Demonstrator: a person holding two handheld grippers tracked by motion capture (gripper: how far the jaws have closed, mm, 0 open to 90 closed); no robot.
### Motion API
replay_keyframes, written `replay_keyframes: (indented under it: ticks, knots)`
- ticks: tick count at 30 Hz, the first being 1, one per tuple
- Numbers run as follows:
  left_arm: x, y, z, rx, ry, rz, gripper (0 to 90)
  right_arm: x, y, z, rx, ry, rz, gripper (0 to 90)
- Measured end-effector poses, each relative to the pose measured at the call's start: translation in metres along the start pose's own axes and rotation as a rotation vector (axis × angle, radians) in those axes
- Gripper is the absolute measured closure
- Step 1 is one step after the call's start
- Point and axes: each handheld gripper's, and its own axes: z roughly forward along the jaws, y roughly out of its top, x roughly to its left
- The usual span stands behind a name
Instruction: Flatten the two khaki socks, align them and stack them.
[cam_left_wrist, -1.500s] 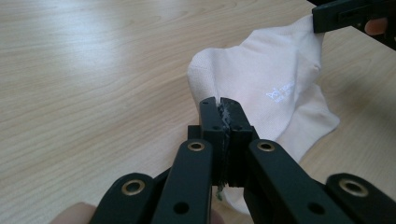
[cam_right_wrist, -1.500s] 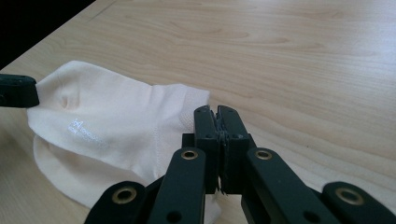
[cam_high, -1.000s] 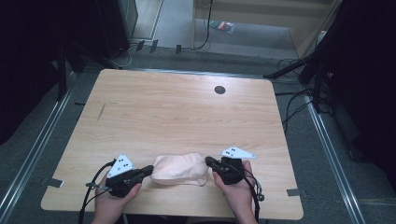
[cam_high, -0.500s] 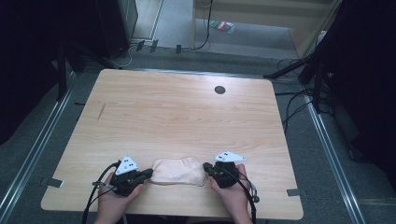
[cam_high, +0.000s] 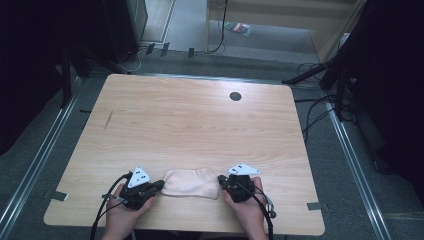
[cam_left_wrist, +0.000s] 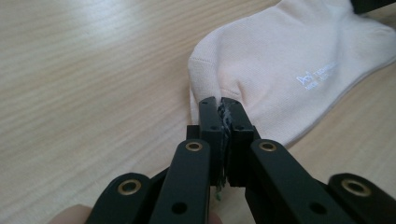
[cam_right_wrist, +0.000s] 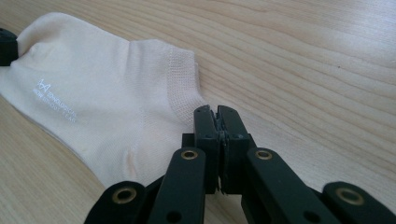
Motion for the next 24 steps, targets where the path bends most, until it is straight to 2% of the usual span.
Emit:
replay_keyframes:
  ticks: [2,5,10,12,14,15,16,17,18,21,22,23,24]
  knots:
    - [0.002,0.004,0.004,-0.004,0.024,0.012,89.1,0.000,0.000,0.001,-0.006,-0.006,0.006,88.8]
    - [0.006,0.008,0.010,-0.019,0.032,0.004,89.1,-0.001,0.001,0.004,-0.020,-0.025,0.007,88.9]
    - [0.009,0.006,0.010,-0.032,0.018,-0.007,87.1,-0.002,0.003,0.007,-0.031,-0.026,0.013,88.8]
    - [0.015,0.003,0.009,-0.047,-0.021,-0.036,81.0,-0.004,0.002,0.007,-0.045,-0.012,0.018,86.9]
    - [0.018,0.002,0.008,-0.054,-0.054,-0.057,71.6,-0.006,0.000,0.007,-0.065,0.001,0.031,76.7]
    - [0.019,0.002,0.007,-0.061,-0.064,-0.062,66.0,-0.007,0.000,0.006,-0.081,0.003,0.027,68.2]
    - [0.019,0.002,0.007,-0.061,-0.064,-0.062,63.2,-0.007,0.000,0.006,-0.100,0.004,0.029,64.1]
    - [0.021,0.000,0.004,-0.085,-0.087,-0.067,61.2,-0.009,0.000,0.004,-0.107,0.013,0.034,60.6]
    - [0.021,0.000,0.003,-0.101,-0.091,-0.069,58.3,-0.010,0.000,0.003,-0.118,0.021,0.039,56.1]
    - [0.022,-0.001,-0.001,-0.157,-0.077,-0.075,49.8,-0.013,0.001,0.001,-0.150,0.016,0.039,45.6]
    - [0.022,-0.001,-0.001,-0.157,-0.077,-0.075,45.0,-0.014,0.001,0.000,-0.160,0.019,0.043,42.5]
    - [0.023,-0.001,-0.003,-0.197,-0.069,-0.074,41.6,-0.014,0.001,-0.001,-0.163,0.021,0.046,39.4]
    - [0.023,0.000,-0.004,-0.206,-0.060,-0.073,38.1,-0.015,0.001,-0.001,-0.171,0.020,0.044,37.1]
